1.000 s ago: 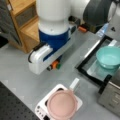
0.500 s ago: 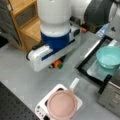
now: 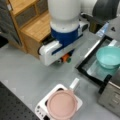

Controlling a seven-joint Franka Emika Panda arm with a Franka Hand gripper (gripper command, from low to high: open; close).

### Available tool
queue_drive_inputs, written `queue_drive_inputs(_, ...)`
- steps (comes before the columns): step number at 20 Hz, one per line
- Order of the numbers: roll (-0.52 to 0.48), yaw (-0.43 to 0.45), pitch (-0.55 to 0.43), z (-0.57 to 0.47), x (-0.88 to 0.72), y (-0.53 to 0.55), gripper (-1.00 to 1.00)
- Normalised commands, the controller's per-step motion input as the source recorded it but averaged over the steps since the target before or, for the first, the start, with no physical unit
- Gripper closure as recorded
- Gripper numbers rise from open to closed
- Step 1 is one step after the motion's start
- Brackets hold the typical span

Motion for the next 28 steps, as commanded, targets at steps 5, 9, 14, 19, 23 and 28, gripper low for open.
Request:
queue_drive_inputs(5, 0.055, -0.120, -0.225, -0.26, -0.61, 0.23, 1.00)
queue_drive_inputs(9, 0.077, -0.110, -0.253, -0.23, -0.49, 0.15, 1.00)
queue_drive_inputs(14, 0.107, -0.075, -0.241, -0.27, -0.58, 0.10, 1.00)
queue_drive_inputs(19, 0.112, -0.027, -0.251, -0.41, -0.79, 0.14, 1.00)
queue_drive_inputs(23, 0.145, -0.067, -0.261, -0.35, -0.70, 0.08, 1.00)
queue_drive_inputs(28, 0.172, -0.083, -0.232, -0.23, -0.60, 0.02, 1.00)
